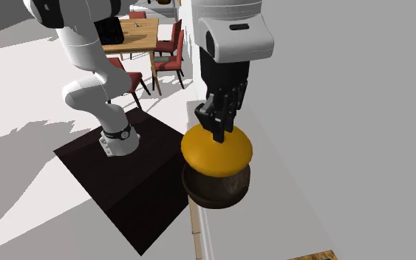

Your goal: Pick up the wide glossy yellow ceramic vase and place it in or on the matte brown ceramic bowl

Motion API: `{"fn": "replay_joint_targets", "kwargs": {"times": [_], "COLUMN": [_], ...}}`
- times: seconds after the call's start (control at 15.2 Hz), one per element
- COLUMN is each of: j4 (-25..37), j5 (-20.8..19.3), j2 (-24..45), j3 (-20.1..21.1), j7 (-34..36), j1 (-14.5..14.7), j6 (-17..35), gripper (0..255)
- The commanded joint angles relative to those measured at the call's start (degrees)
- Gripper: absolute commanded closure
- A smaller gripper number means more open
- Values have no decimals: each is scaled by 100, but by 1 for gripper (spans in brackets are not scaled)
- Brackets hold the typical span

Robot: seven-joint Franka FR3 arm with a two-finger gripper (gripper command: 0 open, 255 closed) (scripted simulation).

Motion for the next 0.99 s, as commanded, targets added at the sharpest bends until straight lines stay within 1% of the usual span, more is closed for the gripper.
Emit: {"fn": "replay_joint_targets", "kwargs": {"times": [0.0, 0.59, 0.92], "j4": [-215, -1113, -1113], "j5": [4, 15, 15], "j2": [-48, -165, -165], "j3": [-1, -5, -5], "j7": [-2, -10, -10], "j1": [-3, -11, -11], "j6": [173, 955, 955], "gripper": [255, 255, 255]}}
